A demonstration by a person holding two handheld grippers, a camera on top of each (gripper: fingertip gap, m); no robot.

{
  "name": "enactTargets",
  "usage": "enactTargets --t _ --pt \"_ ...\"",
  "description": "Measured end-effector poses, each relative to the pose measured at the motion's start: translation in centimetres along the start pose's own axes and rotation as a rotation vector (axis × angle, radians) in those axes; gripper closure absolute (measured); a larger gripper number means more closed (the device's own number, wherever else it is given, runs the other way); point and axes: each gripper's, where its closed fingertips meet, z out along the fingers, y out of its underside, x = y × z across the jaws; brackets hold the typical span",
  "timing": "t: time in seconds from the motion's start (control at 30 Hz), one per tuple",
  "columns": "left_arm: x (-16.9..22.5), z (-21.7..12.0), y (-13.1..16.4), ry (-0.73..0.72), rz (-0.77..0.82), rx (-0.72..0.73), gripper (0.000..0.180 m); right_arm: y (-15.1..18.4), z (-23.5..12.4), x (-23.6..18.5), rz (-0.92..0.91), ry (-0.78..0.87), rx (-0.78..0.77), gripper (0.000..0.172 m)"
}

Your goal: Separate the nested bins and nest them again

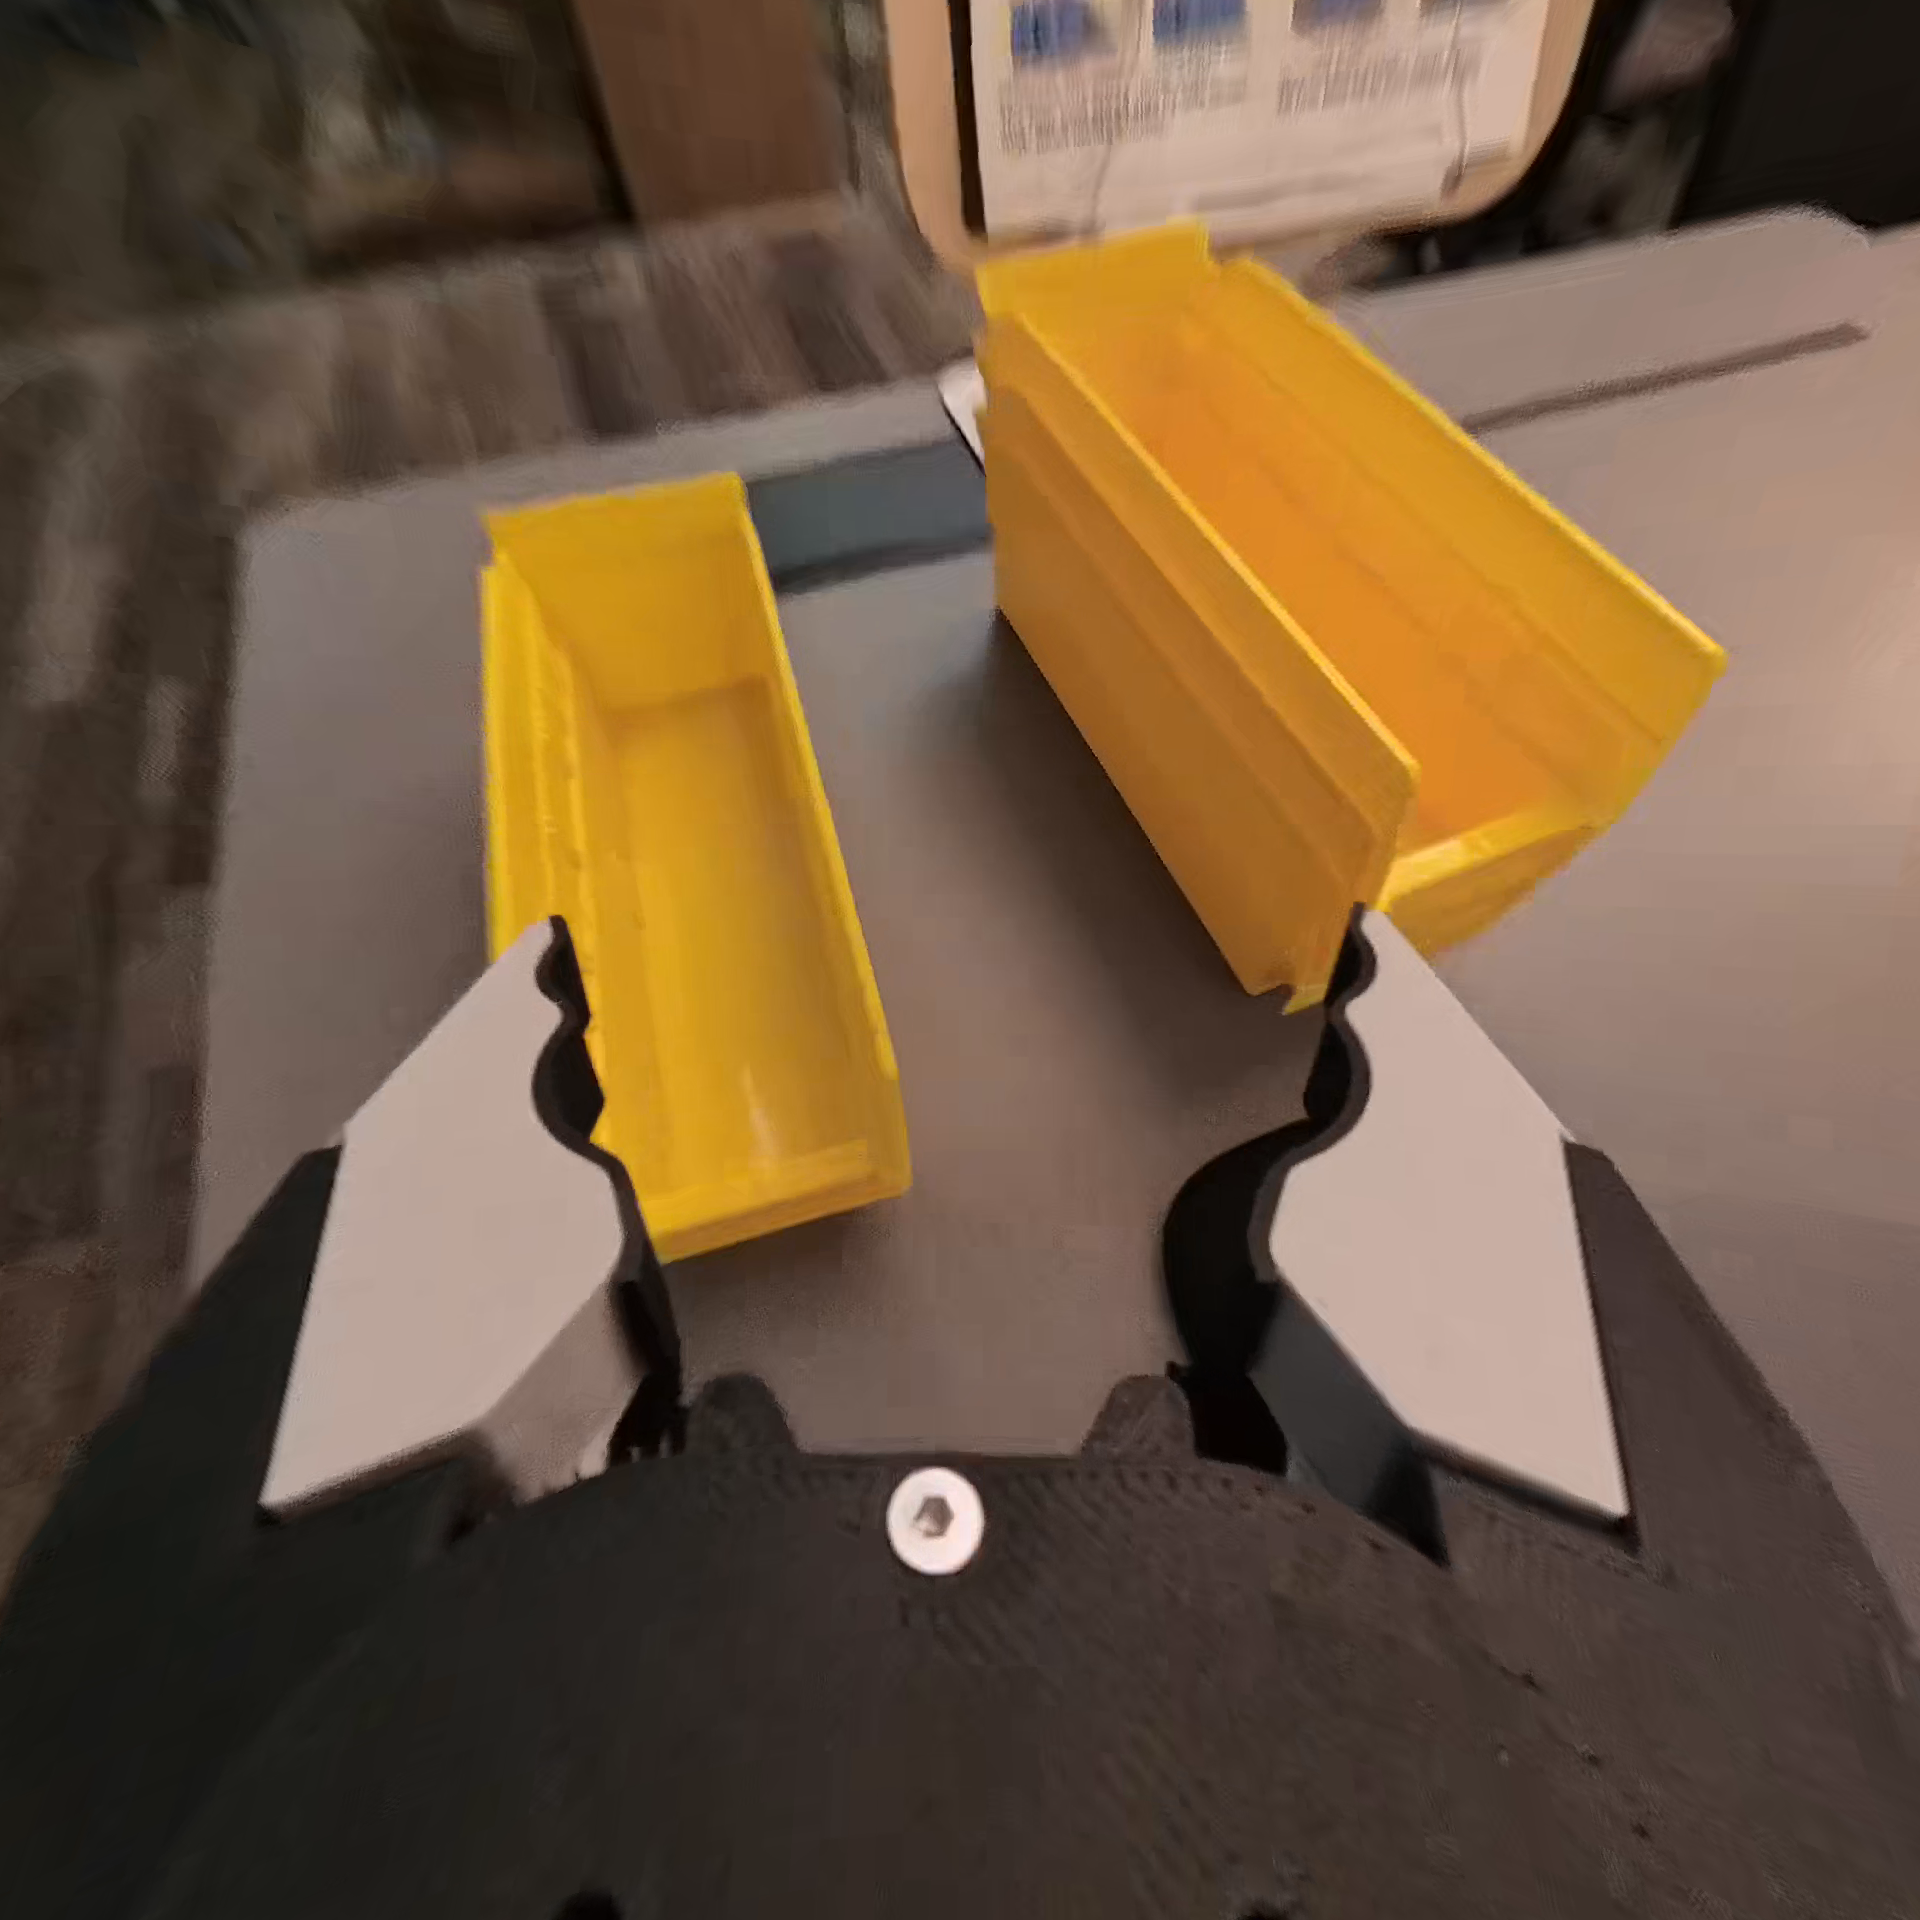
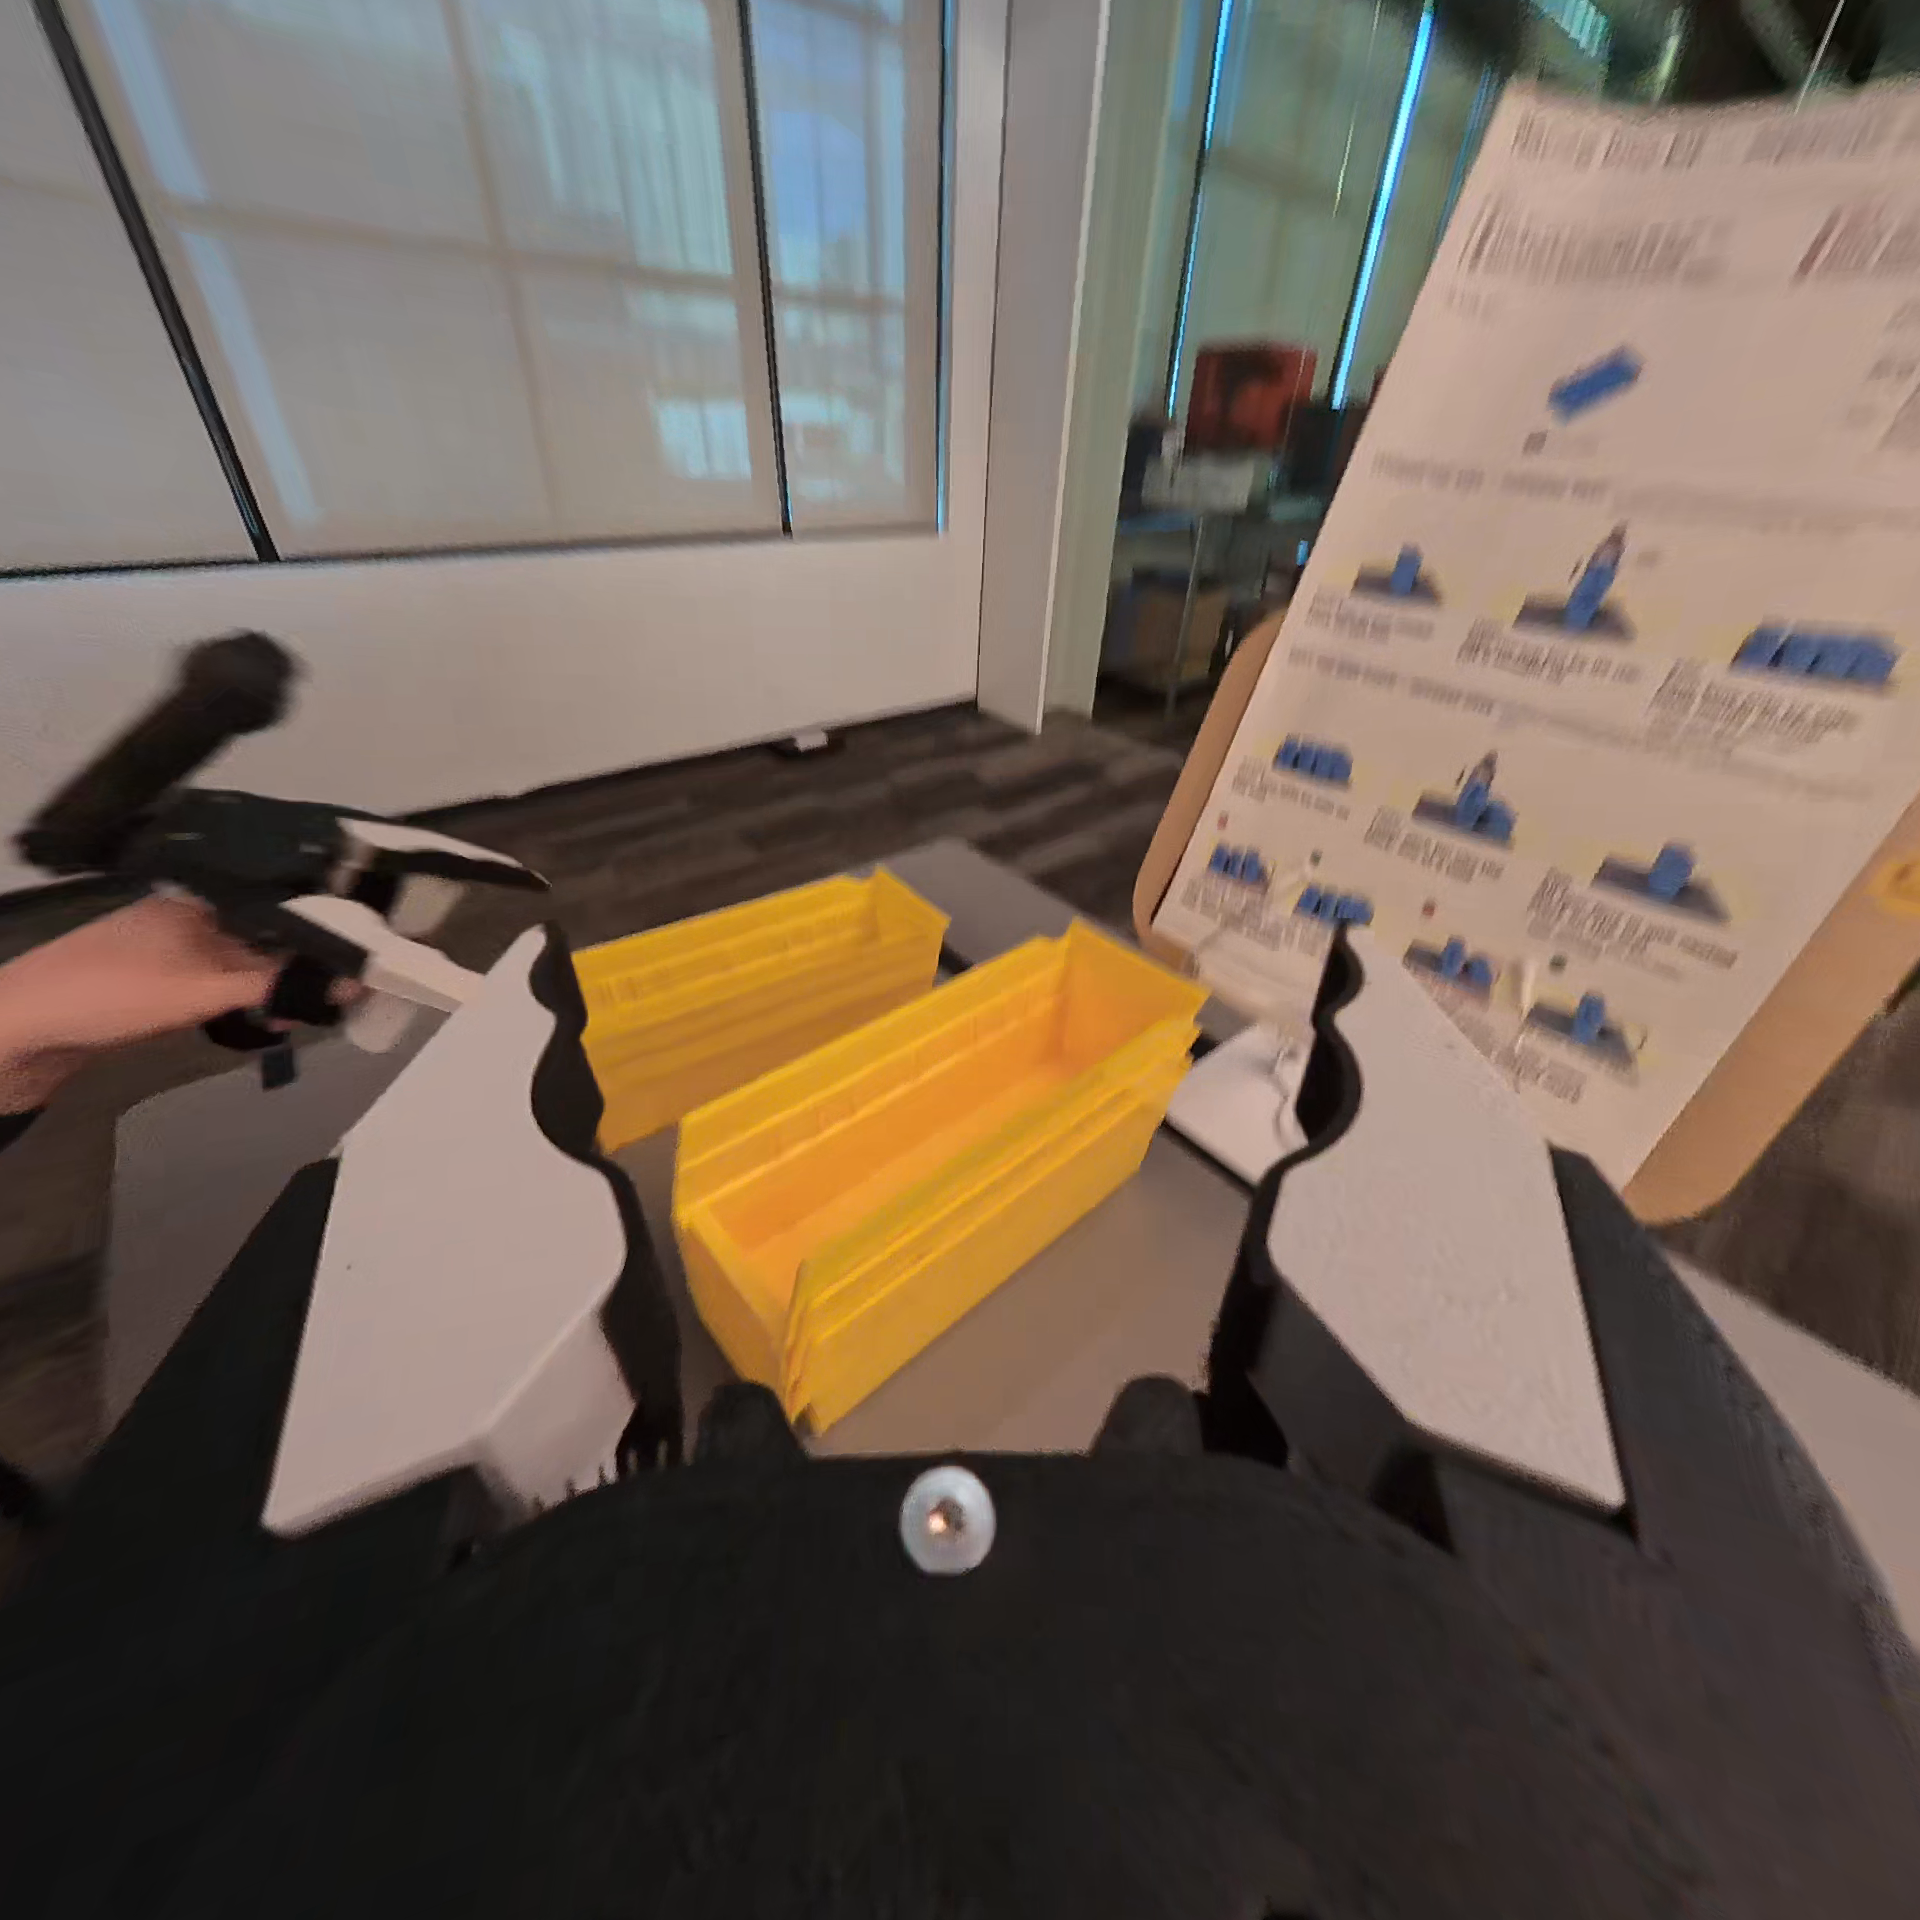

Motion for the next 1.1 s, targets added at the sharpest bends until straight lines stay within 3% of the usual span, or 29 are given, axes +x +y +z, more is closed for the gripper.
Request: enactTargets --t 0.13,0.2,0.3,0.4,0.63,0.73,0.87,0.97,1.1 --pt "-2.1 5.8 1.0 0.077 -0.161 -0.315 0.032 -4.2 -3.4 1.3 -0.116 0.042 0.288 0.036" --pt "-3.1 7.8 1.8 0.083 -0.236 -0.396 0.028 -5.2 -5.3 2.6 -0.160 0.099 0.425 0.043" --pt "-5.9 9.7 2.9 -0.045 -0.203 -0.462 0.022 -4.9 -6.3 4.4 -0.161 0.121 0.508 0.046" --pt "-8.1 10.5 3.3 -0.152 -0.149 -0.506 0.022 -3.8 -5.1 5.7 -0.139 0.089 0.449 0.046" --pt "-9.8 12.7 4.9 -0.232 -0.148 -0.674 0.023 -0.3 -1.2 8.2 0.000 0.016 0.281 0.047" --pt "-10.4 13.5 5.7 -0.249 -0.139 -0.778 0.025 -0.2 -1.3 8.4 0.063 -0.016 0.288 0.052" --pt "-11.2 15.0 5.8 -0.241 -0.166 -0.825 0.034 -1.8 -2.9 9.3 0.105 -0.004 0.410 0.059" --pt "-10.8 15.8 6.0 -0.207 -0.224 -0.856 0.037 -0.9 -2.6 10.0 0.120 0.000 0.346 0.059" --pt "-10.7 15.9 5.6 -0.225 -0.248 -0.884 0.054 0.7 -1.6 11.1 0.199 -0.017 0.277 0.059"
